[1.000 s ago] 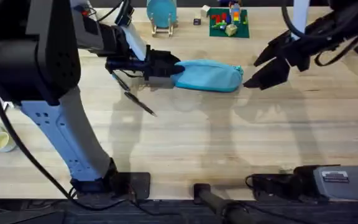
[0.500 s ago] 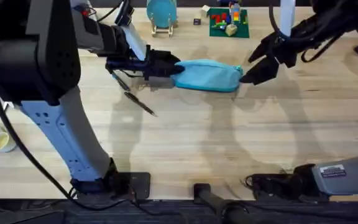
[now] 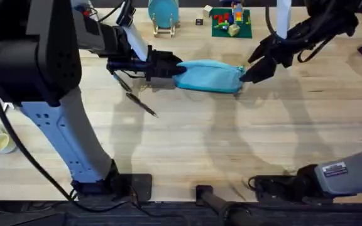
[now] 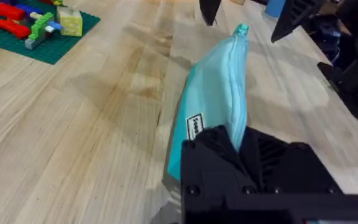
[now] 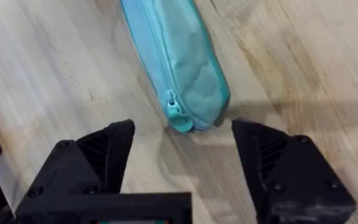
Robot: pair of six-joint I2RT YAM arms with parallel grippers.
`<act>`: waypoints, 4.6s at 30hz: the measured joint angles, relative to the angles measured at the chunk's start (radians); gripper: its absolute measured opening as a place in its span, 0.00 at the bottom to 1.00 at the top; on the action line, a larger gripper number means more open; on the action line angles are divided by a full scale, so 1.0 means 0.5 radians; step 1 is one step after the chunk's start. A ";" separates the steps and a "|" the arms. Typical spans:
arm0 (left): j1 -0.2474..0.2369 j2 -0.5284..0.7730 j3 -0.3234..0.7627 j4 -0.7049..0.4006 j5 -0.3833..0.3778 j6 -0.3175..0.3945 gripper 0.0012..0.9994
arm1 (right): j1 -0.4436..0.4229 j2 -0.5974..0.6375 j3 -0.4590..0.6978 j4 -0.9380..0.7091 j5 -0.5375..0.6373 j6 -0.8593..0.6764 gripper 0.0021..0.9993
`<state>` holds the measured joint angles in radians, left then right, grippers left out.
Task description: Unzip the bag, pick up the pens from the table one at a time and place them inside, then zip the bag closed.
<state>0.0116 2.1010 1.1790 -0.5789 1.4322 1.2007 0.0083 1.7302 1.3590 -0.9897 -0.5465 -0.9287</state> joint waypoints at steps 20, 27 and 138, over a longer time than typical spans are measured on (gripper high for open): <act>0.000 0.000 0.000 0.000 0.000 0.000 0.04 | -0.006 0.000 0.000 0.002 -0.021 0.000 0.76; 0.000 0.000 0.000 0.000 0.000 0.000 0.04 | -0.006 0.000 0.000 0.002 -0.076 0.000 0.75; 0.000 0.000 0.000 0.000 0.000 0.000 0.04 | 0.357 -0.014 0.300 -0.102 -0.042 0.223 0.98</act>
<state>0.0116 2.1010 1.1790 -0.5789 1.4322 1.2007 0.1867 1.7233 1.5089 -1.0409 -0.5677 -0.8173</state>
